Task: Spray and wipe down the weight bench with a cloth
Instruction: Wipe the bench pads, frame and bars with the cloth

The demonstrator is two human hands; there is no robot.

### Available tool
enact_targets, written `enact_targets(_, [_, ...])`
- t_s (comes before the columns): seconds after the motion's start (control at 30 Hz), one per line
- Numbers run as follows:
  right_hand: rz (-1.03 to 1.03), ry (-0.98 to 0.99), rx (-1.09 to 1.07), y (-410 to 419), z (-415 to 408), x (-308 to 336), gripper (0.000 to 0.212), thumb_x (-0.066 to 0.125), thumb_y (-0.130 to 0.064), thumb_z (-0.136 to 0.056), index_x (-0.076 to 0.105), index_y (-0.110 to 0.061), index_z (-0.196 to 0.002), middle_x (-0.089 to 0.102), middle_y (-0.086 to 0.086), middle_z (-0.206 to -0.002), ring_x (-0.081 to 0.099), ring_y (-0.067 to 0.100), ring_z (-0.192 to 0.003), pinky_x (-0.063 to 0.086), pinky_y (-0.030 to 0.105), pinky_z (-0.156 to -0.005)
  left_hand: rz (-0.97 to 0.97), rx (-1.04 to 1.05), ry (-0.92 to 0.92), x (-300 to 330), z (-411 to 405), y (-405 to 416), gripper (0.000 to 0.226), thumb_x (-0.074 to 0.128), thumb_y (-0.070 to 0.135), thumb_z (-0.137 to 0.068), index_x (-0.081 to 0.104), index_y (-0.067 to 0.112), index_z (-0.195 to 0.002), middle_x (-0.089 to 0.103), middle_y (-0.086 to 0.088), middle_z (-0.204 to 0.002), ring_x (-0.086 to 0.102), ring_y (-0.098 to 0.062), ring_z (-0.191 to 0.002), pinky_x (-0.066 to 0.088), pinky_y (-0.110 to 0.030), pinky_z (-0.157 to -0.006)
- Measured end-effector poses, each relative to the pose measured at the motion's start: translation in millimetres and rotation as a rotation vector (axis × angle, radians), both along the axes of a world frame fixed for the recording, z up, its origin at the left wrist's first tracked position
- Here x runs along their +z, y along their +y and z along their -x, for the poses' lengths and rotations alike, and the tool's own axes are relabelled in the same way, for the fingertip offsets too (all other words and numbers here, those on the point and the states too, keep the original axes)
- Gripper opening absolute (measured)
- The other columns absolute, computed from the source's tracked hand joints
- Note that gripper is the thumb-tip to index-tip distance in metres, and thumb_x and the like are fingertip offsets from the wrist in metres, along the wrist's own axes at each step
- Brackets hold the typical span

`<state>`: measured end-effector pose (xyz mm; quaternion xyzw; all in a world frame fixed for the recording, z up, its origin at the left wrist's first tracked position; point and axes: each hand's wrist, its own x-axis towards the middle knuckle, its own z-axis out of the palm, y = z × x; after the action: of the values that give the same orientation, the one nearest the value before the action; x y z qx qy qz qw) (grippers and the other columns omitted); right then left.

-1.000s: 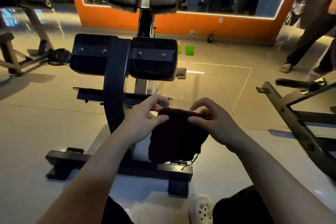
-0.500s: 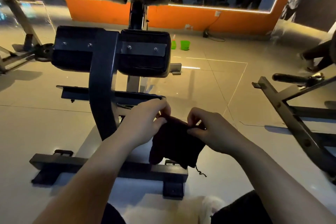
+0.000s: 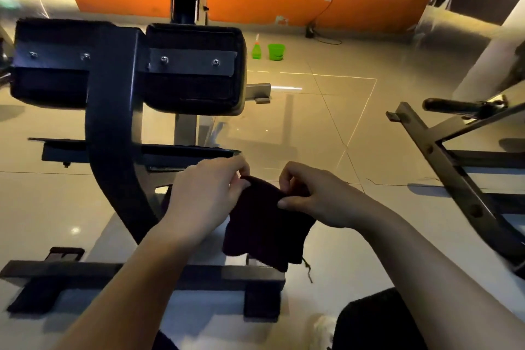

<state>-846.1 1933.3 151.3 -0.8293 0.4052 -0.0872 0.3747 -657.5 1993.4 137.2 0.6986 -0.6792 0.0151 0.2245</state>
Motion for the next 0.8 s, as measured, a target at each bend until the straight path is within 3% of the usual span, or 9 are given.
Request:
enact_targets(0.17, [-0.072,0.07,-0.011,-45,4,-16,0.018,0.065,-0.015,-0.089,0.049,-0.024,-0.087,0.059,-0.005,-0.089,0.053,0.013,-0.077,0.046,0.028,-0.064,0.018,0.024,0.086,-18,10,-38,0.018,0.053,0.041,-0.094,0.062,0.03,-0.105,0.066,0.008,-0.093,0.061,-0.018,-0.092,0.046,-0.034,-0.075])
enact_targets(0.3, [-0.079,0.206,-0.015,-83,-2,-41,0.015,0.06,-0.016,-0.092,0.051,-0.024,-0.1,0.063,-0.001,-0.095,0.06,0.016,-0.083,0.054,0.034,-0.073,-0.057,0.01,0.042,-47,15,-74,0.016,0.055,0.041,-0.094,0.06,0.027,-0.101,0.066,0.008,-0.086,0.063,-0.018,-0.08,0.045,-0.031,-0.064])
enact_targets(0.37, [-0.104,0.292,0.004,-97,-5,-58,0.01,0.056,-0.017,-0.094,0.051,-0.022,-0.101,0.061,-0.002,-0.09,0.058,0.017,-0.079,0.051,0.034,-0.073,-0.054,-0.035,0.003,-64,17,-93,0.009,0.066,0.031,-0.086,0.065,0.023,-0.086,0.066,0.006,-0.069,0.063,-0.021,-0.058,0.045,-0.031,-0.048])
enact_targets(0.43, [-0.17,0.312,0.019,-110,-6,-72,0.008,0.053,-0.017,-0.094,0.049,-0.023,-0.098,0.056,-0.005,-0.081,0.054,0.016,-0.074,0.048,0.033,-0.069,-0.043,-0.037,0.025,-83,21,-108,0.006,0.065,0.03,-0.078,0.065,0.024,-0.077,0.063,0.008,-0.058,0.059,-0.019,-0.046,0.035,-0.025,-0.038])
enact_targets(0.53, [-0.276,0.318,-0.004,-122,-6,-83,0.011,0.05,-0.013,-0.092,0.047,-0.023,-0.092,0.055,-0.003,-0.075,0.051,0.016,-0.067,0.04,0.031,-0.06,-0.252,0.033,0.272,-96,28,-113,0.009,0.07,0.026,-0.085,0.063,0.029,-0.09,0.066,0.008,-0.069,0.064,-0.019,-0.063,0.034,-0.027,-0.051])
enact_targets(0.63, [-0.379,0.203,-0.114,-110,-2,-82,0.019,0.05,-0.007,-0.09,0.046,-0.026,-0.092,0.053,-0.007,-0.078,0.05,0.014,-0.067,0.036,0.025,-0.057,-0.516,0.118,0.35,-85,32,-100,0.009,0.056,0.036,-0.095,0.059,0.031,-0.102,0.066,0.006,-0.08,0.064,-0.024,-0.08,0.036,-0.032,-0.061])
enact_targets(0.73, [-0.331,0.13,-0.247,-75,9,-51,0.024,0.053,-0.007,-0.091,0.046,-0.03,-0.095,0.051,-0.01,-0.087,0.048,0.01,-0.075,0.035,0.015,-0.06,-0.612,0.14,0.525,-43,30,-91,0.01,0.062,0.03,-0.091,0.055,0.038,-0.091,0.064,0.012,-0.077,0.065,-0.019,-0.076,0.044,-0.033,-0.062])
enact_targets(0.8, [-0.31,0.078,-0.313,-59,19,-10,0.022,0.056,-0.006,-0.09,0.054,-0.026,-0.099,0.051,-0.012,-0.09,0.047,0.007,-0.077,0.037,0.011,-0.065,-0.68,0.153,0.541,0,29,-91,0.012,0.063,0.033,-0.089,0.054,0.041,-0.087,0.063,0.015,-0.077,0.063,-0.014,-0.075,0.047,-0.031,-0.067])
